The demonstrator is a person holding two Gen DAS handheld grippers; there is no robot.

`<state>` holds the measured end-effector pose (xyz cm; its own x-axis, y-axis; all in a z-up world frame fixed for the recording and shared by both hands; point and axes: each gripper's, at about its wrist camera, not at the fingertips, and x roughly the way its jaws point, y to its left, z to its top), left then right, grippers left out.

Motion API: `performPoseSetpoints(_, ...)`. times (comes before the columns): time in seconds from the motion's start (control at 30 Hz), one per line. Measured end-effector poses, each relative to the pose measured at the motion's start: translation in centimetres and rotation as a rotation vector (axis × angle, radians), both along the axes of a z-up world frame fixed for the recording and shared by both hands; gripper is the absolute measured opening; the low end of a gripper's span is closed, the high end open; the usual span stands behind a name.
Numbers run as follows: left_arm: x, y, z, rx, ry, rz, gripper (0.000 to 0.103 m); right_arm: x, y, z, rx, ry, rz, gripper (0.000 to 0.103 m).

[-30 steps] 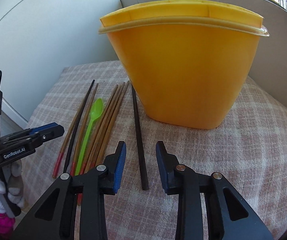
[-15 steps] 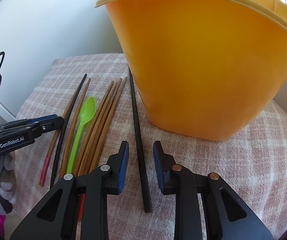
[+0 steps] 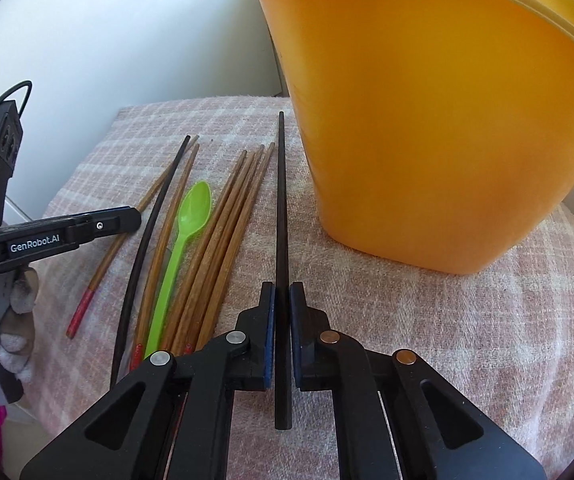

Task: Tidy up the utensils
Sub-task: 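Close the right tool on a black chopstick while the left tool grasps a wooden red-tipped chopstick, then lift both held chopsticks upright and lower them into the yellow bucket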

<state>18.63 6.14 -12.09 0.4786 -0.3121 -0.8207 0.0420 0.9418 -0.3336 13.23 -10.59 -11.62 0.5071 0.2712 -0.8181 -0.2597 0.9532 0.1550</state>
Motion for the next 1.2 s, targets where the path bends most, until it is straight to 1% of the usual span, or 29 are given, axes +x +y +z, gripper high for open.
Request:
performPoseSetpoints(0.17, 0.2, 2.2, 0.2, -0.017, -0.002, 0.016, 0.004, -0.8, -0.5, 1.0, 0.054, -0.008, 0.003, 0.005)
performPoseSetpoints(0.27, 0.0, 3.8, 0.8, -0.044, -0.024, 0.030, 0.004, -1.4, -1.0, 1.8, 0.100, -0.019, 0.003, 0.005)
performPoseSetpoints(0.4, -0.4, 5.3, 2.3, -0.075, -0.069, 0.033, 0.004, -2.4, -1.6, 3.3, 0.155, -0.042, 0.008, 0.005)
performPoseSetpoints(0.5, -0.7, 5.8, 3.6, -0.083, -0.106, 0.027, 0.004, -3.1, -2.2, 4.7, 0.199, -0.075, 0.012, 0.005)
performPoseSetpoints(0.57, -0.7, 5.7, 4.6, -0.104, -0.122, 0.026, 0.004, -3.5, -2.5, 5.6, 0.215, -0.098, 0.013, 0.005)
performPoseSetpoints(0.6, -1.3, 5.3, 5.2, -0.111, -0.133, 0.026, 0.004, -3.7, -2.7, 6.1, 0.225, -0.109, 0.015, 0.005)
performPoseSetpoints(0.7, -1.2, 4.8, 6.8, -0.132, -0.169, 0.018, 0.004, -4.2, -3.2, 7.7, 0.247, -0.146, 0.017, 0.005)
performPoseSetpoints(0.8, -1.9, 4.4, 8.9, -0.149, -0.217, -0.002, 0.004, -4.5, -3.7, 9.4, 0.270, -0.191, 0.012, 0.005)
performPoseSetpoints(0.83, -2.1, 3.6, 9.6, -0.154, -0.233, -0.013, 0.004, -4.6, -4.1, 10.0, 0.279, -0.207, 0.010, 0.005)
performPoseSetpoints(0.87, -1.8, 3.5, 10.2, -0.157, -0.248, -0.023, 0.004, -4.6, -4.5, 10.4, 0.284, -0.222, 0.007, 0.005)
performPoseSetpoints(0.9, -2.3, 2.8, 11.3, -0.159, -0.265, -0.032, 0.004, -4.5, -4.8, 10.9, 0.285, -0.238, 0.003, 0.005)
performPoseSetpoints(1.03, -2.2, -0.6, 13.1, -0.173, -0.315, -0.065, 0.004, -4.1, -6.4, 12.6, 0.292, -0.283, -0.017, 0.005)
performPoseSetpoints(1.13, -2.5, -4.0, 14.7, -0.191, -0.345, -0.083, 0.004, -3.4, -7.5, 14.0, 0.287, -0.327, -0.037, 0.005)
performPoseSetpoints(1.2, -1.7, -5.1, 15.4, -0.200, -0.365, -0.093, 0.004, -2.8, -8.0, 14.5, 0.285, -0.355, -0.050, 0.005)
